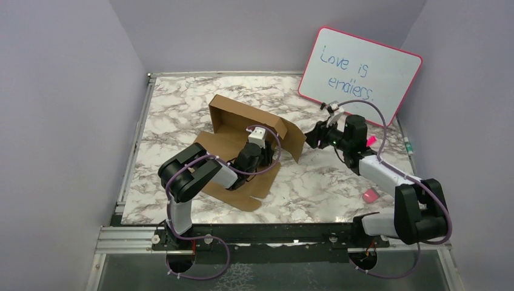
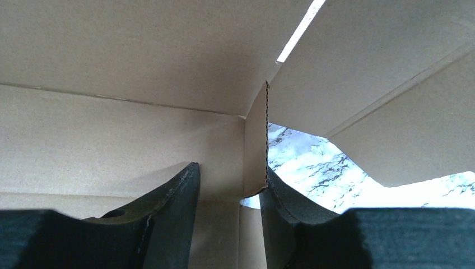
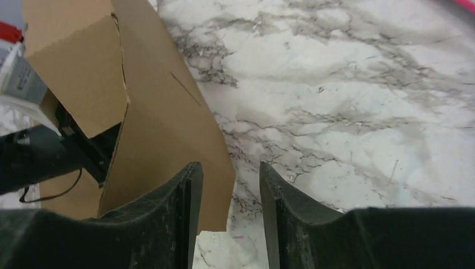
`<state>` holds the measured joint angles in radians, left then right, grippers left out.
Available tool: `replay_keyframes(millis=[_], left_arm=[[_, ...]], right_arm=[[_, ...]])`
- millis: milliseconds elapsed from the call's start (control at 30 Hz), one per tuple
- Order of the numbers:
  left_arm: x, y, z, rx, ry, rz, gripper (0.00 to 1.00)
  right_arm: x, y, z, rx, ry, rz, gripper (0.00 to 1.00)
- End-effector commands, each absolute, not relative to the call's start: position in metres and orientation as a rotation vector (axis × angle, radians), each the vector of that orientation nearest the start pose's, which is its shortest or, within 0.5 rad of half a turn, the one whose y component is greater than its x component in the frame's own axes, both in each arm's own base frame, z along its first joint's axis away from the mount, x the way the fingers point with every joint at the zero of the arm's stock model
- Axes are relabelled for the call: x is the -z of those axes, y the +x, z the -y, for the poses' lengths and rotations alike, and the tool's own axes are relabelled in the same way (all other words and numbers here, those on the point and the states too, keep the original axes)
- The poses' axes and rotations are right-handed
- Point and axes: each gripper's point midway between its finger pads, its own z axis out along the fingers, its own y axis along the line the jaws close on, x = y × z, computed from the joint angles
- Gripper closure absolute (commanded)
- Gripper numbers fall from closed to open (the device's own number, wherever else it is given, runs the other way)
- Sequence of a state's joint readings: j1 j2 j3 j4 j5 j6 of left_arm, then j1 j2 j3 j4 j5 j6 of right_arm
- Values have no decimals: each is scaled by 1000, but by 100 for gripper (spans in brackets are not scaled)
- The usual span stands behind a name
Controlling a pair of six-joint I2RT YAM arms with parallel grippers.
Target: Fold the paper box
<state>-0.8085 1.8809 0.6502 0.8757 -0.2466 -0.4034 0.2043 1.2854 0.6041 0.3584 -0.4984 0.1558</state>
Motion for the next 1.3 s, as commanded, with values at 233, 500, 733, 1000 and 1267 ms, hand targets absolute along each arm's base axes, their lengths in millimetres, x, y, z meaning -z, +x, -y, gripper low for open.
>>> replay_keyframes(millis=[233, 500, 733, 1000, 1267], left_arm=[[-28, 326, 321, 646, 274, -1976, 56], [-28, 324, 326, 669, 283, -1980, 56], [-33, 322, 328, 692, 291, -1970, 56], [-58, 319, 326, 722, 284, -1921, 52], [-79, 318, 323, 747, 271, -1894, 49]], right_arm=[[-138, 331, -213, -1066, -574, -1838, 44], [-145, 325, -240, -1195, -589, -1784, 43], [-148, 330, -256, -1215, -567, -1749, 43], [-133, 329, -257, -1213, -554, -1768, 42], [-123, 325, -259, -1241, -576, -1777, 42]])
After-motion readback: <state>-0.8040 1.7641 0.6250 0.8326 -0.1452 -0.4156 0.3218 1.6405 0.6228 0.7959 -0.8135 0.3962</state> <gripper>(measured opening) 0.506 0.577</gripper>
